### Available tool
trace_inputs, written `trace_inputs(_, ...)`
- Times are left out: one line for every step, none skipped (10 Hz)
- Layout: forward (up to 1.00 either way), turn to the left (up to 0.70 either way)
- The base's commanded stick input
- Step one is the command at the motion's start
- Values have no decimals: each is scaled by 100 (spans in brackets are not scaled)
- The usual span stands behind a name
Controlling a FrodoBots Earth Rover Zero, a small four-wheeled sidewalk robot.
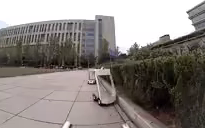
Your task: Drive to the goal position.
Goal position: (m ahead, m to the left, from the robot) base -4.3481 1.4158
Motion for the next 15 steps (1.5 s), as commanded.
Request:
trace_inputs(6,0)
trace_inputs(6,0)
trace_inputs(6,0)
trace_inputs(6,0)
trace_inputs(6,0)
trace_inputs(6,0)
trace_inputs(6,0)
trace_inputs(6,0)
trace_inputs(6,0)
trace_inputs(6,0)
trace_inputs(6,0)
trace_inputs(6,0)
trace_inputs(6,0)
trace_inputs(6,0)
trace_inputs(6,0)
